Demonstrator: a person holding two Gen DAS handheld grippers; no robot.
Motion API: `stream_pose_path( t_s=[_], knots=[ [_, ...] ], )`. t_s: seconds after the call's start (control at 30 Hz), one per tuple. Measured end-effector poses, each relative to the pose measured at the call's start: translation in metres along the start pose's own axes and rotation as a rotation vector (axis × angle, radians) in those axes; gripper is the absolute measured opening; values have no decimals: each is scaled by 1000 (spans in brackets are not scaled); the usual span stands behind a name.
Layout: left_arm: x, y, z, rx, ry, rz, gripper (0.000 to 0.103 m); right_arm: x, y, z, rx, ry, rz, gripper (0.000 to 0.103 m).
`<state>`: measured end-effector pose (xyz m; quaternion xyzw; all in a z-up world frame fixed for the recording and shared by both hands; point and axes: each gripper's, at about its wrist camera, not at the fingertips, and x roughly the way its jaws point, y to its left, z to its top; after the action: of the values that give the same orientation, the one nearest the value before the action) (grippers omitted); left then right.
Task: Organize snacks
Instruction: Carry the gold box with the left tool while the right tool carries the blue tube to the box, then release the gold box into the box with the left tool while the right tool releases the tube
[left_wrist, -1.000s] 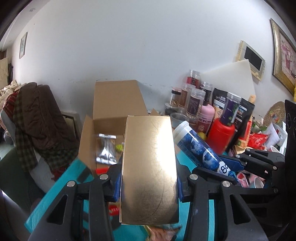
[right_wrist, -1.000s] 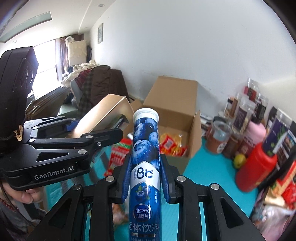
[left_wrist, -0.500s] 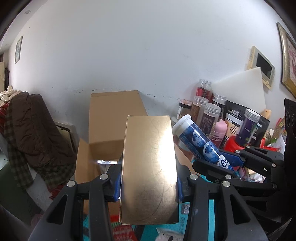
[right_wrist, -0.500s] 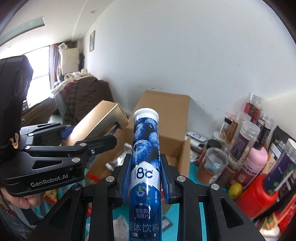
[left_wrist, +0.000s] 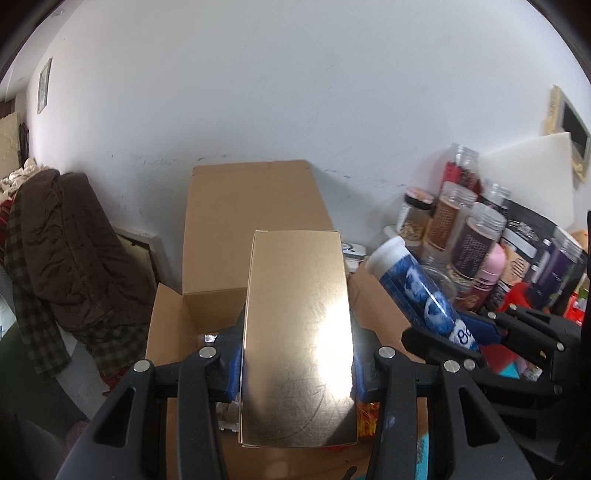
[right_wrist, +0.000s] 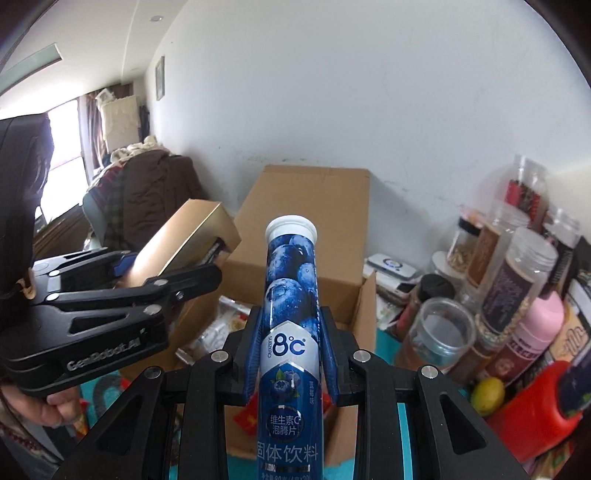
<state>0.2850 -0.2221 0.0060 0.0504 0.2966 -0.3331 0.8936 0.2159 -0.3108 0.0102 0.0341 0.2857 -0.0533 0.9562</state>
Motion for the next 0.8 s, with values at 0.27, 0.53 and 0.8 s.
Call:
stream_pose_path(
  t_s=[0.27, 0.53, 0.8],
  knots=[
    [42, 13, -15, -18, 85, 1, 44, 37, -13, -7, 50, 68, 43, 29],
    [77, 10, -31, -1, 201, 10, 44, 72, -26, -29, 76, 183, 36, 29],
    [91, 7, -39, 26, 265, 52, 44, 77, -21, -33, 41, 200, -18, 29]
  ],
)
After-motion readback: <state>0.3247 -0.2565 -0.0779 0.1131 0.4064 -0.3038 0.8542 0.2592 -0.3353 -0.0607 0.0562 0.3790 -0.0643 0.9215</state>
